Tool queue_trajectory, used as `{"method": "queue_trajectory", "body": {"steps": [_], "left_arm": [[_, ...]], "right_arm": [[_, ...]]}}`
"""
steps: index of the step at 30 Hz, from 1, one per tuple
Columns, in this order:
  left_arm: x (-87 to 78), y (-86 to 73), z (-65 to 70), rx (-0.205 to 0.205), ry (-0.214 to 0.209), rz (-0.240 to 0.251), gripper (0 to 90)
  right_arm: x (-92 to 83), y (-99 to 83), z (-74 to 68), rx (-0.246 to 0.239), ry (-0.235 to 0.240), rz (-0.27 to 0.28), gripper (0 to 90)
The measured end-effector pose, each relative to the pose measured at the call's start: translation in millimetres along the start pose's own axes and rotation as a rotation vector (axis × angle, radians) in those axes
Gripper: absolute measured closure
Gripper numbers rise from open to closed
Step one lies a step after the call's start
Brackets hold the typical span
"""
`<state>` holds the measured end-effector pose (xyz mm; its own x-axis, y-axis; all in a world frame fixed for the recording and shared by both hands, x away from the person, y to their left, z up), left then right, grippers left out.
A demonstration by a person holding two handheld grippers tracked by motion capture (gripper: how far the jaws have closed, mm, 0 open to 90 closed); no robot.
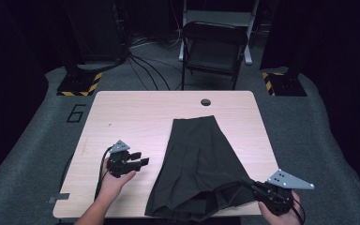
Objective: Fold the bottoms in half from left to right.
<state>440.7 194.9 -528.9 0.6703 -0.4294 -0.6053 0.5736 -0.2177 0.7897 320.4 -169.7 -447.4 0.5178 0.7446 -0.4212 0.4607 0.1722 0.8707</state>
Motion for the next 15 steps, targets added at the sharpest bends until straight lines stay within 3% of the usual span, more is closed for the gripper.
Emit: {"method": "queue_trajectory", "body": {"steps": [4, 9, 15], "left_arm": [[0.8, 0.5, 2.9, 0.01, -0.003, -0.004, 49.9], [0.5, 0.2, 3.3, 0.011, -0.001, -0.006, 49.9], [-2.2, 1.1, 0.6, 0.002, -0.001, 0.006, 49.8]], "right_arm": [[-5.0, 5.6, -0.8, 0.015, 0.006, 0.048, 79.2], [6.4, 6.0, 4.4, 0.012, -0.003, 0.026, 75.8], [49.3, -0.9, 13.2, 0.035, 0.024, -0.034, 71.5]]}}
Point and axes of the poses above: each handheld gripper's, and its own axes: x roughly forward along the jaws, y roughly out of its top, z roughly to its right, the point moved 9 cm from there along x, roughly forward along the jaws, and after that the axes turned 13 degrees about y, right-handed, at the moved point
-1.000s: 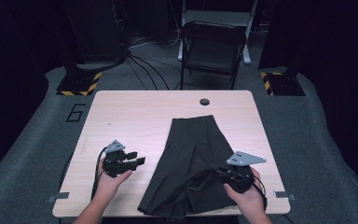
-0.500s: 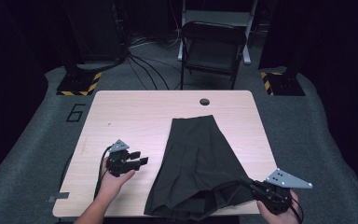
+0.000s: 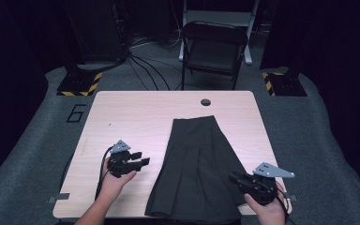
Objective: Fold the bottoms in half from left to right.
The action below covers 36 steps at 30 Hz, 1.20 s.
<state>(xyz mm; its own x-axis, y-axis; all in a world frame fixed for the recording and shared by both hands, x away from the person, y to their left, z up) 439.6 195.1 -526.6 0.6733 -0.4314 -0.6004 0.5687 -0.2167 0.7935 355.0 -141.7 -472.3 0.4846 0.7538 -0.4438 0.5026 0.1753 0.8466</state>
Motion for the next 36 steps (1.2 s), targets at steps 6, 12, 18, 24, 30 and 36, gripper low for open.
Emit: {"method": "queue_trajectory", "body": {"steps": [6, 12, 18, 24, 30, 36], "left_arm": [[-2.7, 0.3, -1.2, 0.007, 0.006, 0.007, 49.7], [-4.6, -0.7, -3.1, 0.013, 0.014, 0.01, 49.8], [-7.9, -1.1, -5.4, 0.0, 0.026, 0.021, 49.8], [-9.9, -2.6, -8.5, -0.014, 0.041, 0.028, 49.7], [-11.1, -4.1, -10.2, -0.006, 0.036, 0.019, 49.8], [-11.8, -4.9, -12.0, -0.009, 0.042, 0.02, 49.7]], "right_arm": [[31.2, 1.5, 9.1, 0.0, 0.002, -0.035, 69.5], [58.2, 0.4, 27.4, 0.014, -0.026, -0.072, 66.2], [78.2, 3.0, 48.0, 0.036, -0.059, -0.093, 63.5], [95.8, 6.7, 65.5, 0.051, -0.091, -0.11, 61.8], [112.6, 10.9, 81.5, 0.08, -0.124, -0.101, 55.3], [129.9, -2.1, 95.1, 0.093, -0.171, -0.142, 44.2]]}}
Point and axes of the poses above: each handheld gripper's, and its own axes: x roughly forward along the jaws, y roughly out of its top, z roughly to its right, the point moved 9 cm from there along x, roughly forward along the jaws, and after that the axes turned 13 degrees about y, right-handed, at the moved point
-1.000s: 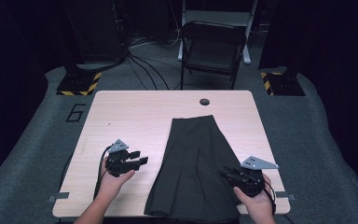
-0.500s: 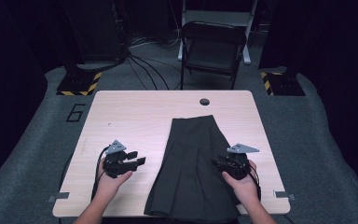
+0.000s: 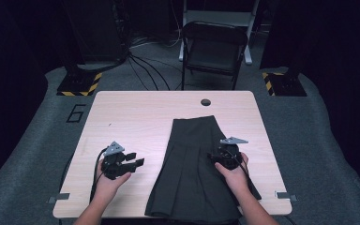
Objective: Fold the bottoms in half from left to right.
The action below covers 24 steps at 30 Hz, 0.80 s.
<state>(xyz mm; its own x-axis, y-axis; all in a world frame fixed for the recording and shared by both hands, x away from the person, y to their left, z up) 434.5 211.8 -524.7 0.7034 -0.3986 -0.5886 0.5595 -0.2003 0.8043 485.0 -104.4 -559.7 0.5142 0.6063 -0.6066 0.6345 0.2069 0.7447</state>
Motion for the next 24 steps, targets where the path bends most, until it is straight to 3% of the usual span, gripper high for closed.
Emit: {"method": "queue_trajectory", "body": {"steps": [7, 9, 16, 22, 24], "left_arm": [[-1.4, -0.2, -3.9, -0.006, 0.004, 0.001, 49.4], [-1.5, 0.3, -4.7, -0.011, 0.012, 0.011, 49.4], [-1.1, -1.3, -4.7, -0.007, 0.01, 0.0, 49.4], [-0.7, -1.3, -4.3, -0.007, 0.01, 0.0, 49.4], [-0.7, -1.2, -4.3, -0.009, 0.01, 0.0, 49.4]], "right_arm": [[13.3, -10.3, 3.0, 0.01, -0.002, -0.027, 40.7], [14.7, -10.0, 3.5, -0.01, -0.007, -0.025, 41.0], [15.4, -11.2, -5.9, -0.032, 0.027, -0.043, 68.2], [7.9, -2.7, -12.3, -0.06, 0.045, -0.017, 80.7], [3.0, 4.0, -17.2, -0.114, 0.033, -0.016, 81.8]]}}
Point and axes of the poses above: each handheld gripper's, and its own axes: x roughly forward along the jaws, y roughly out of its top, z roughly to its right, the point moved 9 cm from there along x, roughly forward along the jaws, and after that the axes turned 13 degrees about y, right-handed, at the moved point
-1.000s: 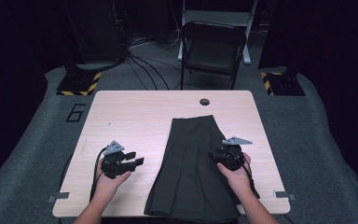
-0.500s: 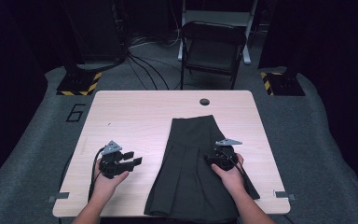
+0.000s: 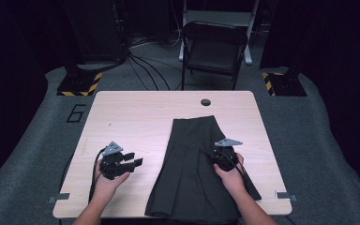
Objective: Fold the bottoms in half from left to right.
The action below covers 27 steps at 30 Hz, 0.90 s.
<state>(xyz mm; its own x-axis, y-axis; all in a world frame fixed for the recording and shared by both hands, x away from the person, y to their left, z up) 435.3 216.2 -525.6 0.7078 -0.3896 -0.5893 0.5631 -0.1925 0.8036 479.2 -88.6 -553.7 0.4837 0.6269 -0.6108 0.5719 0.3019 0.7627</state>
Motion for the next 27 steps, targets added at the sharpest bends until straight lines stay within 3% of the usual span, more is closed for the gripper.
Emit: {"method": "queue_trajectory", "body": {"steps": [5, 7, 11, 14, 17, 21, 27], "left_arm": [[-0.7, 0.1, -0.8, 0.0, -0.001, -0.001, 49.5], [-0.9, 0.4, -1.1, -0.003, 0.0, 0.002, 49.5], [-2.0, 0.8, -1.7, -0.004, -0.002, 0.003, 49.5], [-2.3, 0.7, -2.5, -0.003, 0.0, 0.003, 49.5], [-2.4, 0.7, -1.7, -0.005, -0.003, 0.003, 49.5], [-1.2, 0.2, 0.1, -0.001, -0.004, 0.0, 49.5], [1.3, -0.5, 3.7, 0.009, -0.008, -0.004, 49.5]], "right_arm": [[-14.2, 23.9, -14.6, -0.112, -0.006, 0.007, 82.3], [-20.4, 37.2, -21.0, -0.108, 0.005, 0.029, 82.3], [-34.0, 61.4, -30.9, -0.154, 0.012, 0.029, 82.4], [-43.1, 75.0, -31.9, -0.15, 0.01, 0.025, 82.4], [-48.4, 81.9, -22.2, -0.134, -0.014, 0.021, 82.5], [-51.6, 83.6, 4.9, -0.078, -0.047, 0.014, 82.5], [-30.5, 53.9, 53.0, 0.028, -0.113, -0.059, 82.4]]}}
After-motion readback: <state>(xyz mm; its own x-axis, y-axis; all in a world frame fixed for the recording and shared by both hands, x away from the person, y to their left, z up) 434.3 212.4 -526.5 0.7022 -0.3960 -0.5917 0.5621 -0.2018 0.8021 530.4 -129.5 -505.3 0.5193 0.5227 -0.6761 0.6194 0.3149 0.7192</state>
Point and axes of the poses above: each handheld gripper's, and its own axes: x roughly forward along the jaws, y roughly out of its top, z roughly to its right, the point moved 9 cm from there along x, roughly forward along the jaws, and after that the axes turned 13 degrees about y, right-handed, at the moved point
